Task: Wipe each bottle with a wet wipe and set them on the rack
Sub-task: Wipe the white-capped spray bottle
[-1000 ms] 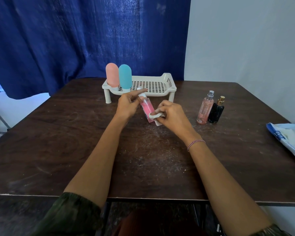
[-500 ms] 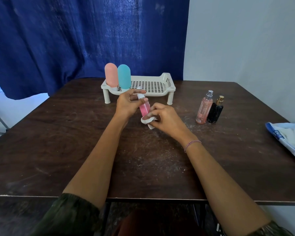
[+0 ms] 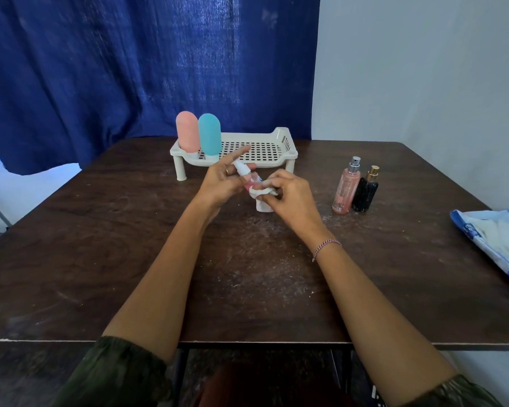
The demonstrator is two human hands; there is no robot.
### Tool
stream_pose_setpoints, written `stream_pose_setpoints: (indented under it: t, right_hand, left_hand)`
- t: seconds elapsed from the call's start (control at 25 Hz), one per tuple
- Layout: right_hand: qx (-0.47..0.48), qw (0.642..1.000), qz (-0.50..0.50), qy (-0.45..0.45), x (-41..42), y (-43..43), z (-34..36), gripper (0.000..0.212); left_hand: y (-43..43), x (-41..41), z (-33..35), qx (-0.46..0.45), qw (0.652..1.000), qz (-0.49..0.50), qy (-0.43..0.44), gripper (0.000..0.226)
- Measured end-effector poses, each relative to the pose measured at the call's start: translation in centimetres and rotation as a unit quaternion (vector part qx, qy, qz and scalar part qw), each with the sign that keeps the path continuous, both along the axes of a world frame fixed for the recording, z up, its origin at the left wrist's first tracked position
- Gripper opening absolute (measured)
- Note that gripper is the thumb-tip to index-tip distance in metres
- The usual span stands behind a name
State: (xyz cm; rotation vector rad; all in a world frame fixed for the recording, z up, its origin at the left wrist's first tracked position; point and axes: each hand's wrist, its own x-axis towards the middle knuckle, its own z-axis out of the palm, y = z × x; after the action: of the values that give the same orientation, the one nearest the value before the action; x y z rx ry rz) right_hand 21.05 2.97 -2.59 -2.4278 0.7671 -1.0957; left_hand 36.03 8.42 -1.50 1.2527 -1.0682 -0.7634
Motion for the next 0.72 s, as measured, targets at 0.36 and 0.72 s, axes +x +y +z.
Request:
stream_pose_setpoints:
  t: [0.36, 0.72]
  right_hand:
    - [0.142, 0.987, -0.046, -0.059, -0.5, -0.5, 0.1, 0.024]
    - [0.104, 0.982, -0.078, -0.136, 0.5, 0.4, 0.2, 0.028]
  left_hand:
    - [-0.8, -0.6, -0.6, -0.006, 0.996, 0.080, 0.040, 0.032]
    - [-1.1, -0.6, -0.7, -0.019, 0.996, 0.074, 0.046, 0.016]
